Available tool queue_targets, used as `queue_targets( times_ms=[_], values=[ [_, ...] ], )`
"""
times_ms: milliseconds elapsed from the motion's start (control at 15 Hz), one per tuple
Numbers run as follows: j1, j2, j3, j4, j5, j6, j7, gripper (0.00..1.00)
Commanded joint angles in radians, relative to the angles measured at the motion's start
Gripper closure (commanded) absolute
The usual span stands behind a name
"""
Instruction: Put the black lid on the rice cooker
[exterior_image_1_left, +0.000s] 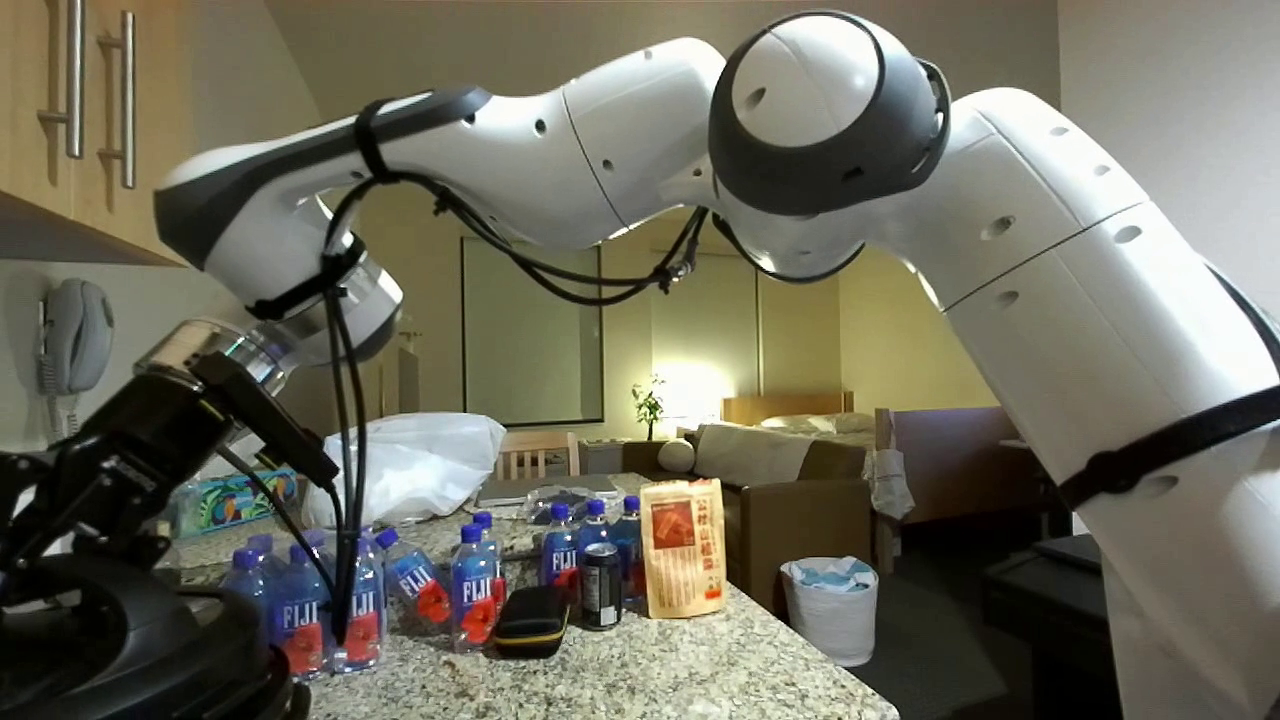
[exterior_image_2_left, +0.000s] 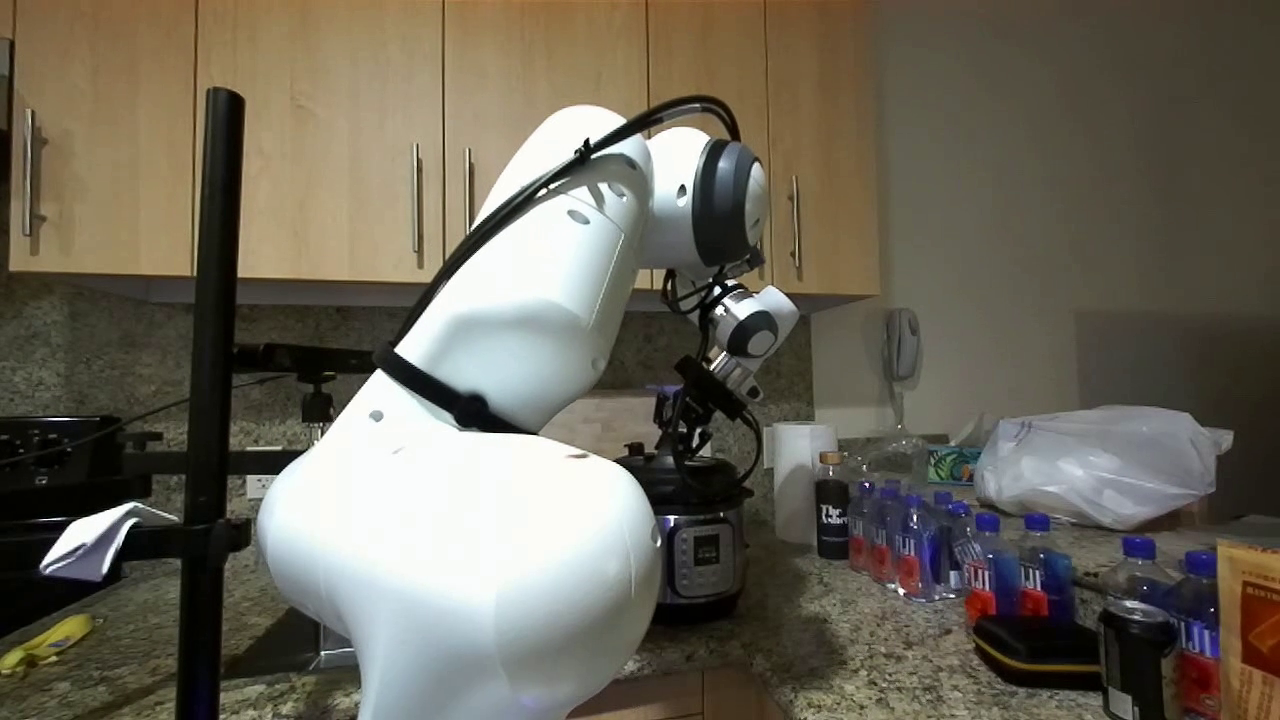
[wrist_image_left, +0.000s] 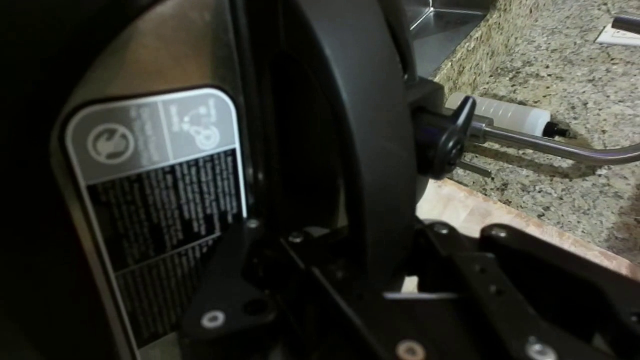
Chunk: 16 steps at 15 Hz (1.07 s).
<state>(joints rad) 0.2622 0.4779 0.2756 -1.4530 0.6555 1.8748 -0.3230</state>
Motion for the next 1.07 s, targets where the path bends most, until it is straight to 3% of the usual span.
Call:
queue_targets(
  times_ms=[0,533,1000],
  values=[
    [-0.021,-0.019,0.01,0.008,-0.008,-0.018,0.014,1.0],
    [-0.032,-0.111,0.0,-0.094,-0.02,0.006,-0.001,1.0],
    [-0.022,-0.181,-0.004,-0.145,-0.102,-0.002,0.009,1.0]
  ],
)
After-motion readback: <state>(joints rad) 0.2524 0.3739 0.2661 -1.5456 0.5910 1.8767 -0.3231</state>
